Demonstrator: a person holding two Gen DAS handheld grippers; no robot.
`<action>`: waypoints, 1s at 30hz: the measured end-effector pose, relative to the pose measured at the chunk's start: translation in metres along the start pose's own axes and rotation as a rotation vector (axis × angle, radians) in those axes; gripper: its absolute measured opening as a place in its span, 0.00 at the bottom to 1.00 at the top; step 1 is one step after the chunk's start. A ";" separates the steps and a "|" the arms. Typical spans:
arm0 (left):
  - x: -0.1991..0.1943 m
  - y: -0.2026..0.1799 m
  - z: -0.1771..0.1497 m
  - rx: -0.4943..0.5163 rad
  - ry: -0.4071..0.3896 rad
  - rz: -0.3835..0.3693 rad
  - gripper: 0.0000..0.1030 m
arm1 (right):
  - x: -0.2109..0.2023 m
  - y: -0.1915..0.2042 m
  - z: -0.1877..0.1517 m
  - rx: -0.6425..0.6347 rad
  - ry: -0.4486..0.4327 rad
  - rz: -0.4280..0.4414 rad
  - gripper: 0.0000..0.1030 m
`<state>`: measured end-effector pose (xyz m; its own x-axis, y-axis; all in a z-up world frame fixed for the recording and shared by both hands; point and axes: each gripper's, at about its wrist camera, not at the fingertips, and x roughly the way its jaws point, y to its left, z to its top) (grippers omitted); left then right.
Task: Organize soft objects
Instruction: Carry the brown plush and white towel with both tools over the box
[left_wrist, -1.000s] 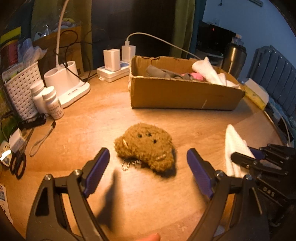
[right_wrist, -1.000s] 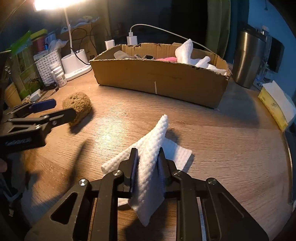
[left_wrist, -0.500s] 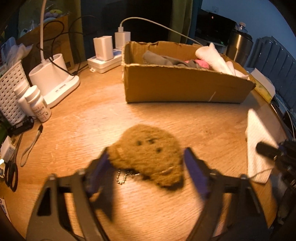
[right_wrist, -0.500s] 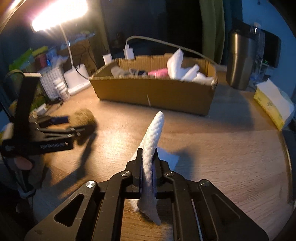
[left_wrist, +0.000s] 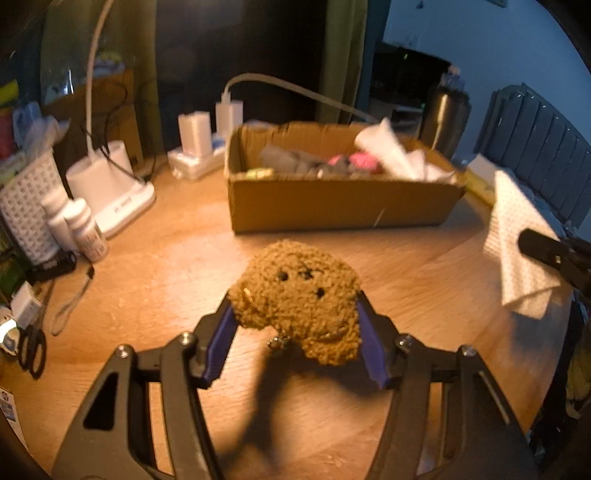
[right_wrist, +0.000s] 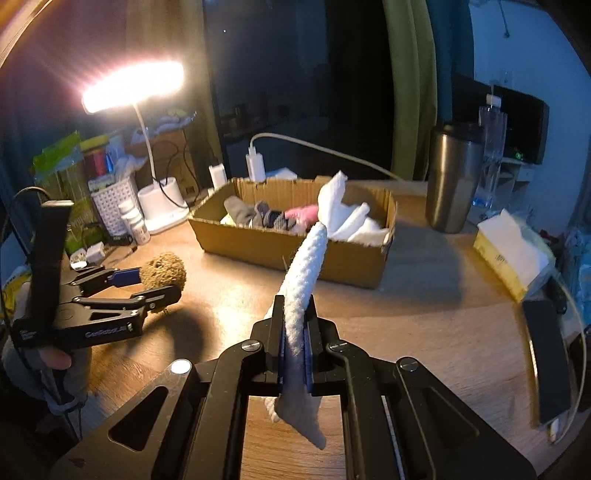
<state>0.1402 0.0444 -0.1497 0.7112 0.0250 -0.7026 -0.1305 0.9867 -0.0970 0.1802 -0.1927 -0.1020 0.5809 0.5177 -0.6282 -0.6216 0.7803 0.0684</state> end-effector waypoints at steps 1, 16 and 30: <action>-0.006 -0.002 0.002 0.006 -0.020 -0.002 0.59 | -0.003 0.000 0.002 -0.003 -0.009 0.000 0.08; -0.087 -0.031 0.040 0.069 -0.256 -0.028 0.59 | -0.044 0.008 0.034 -0.043 -0.167 -0.007 0.08; -0.121 -0.041 0.085 0.072 -0.427 -0.063 0.60 | -0.060 0.013 0.073 -0.094 -0.287 -0.027 0.08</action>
<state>0.1183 0.0148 -0.0007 0.9400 0.0141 -0.3409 -0.0405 0.9967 -0.0705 0.1756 -0.1880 -0.0070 0.7143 0.5857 -0.3831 -0.6421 0.7662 -0.0257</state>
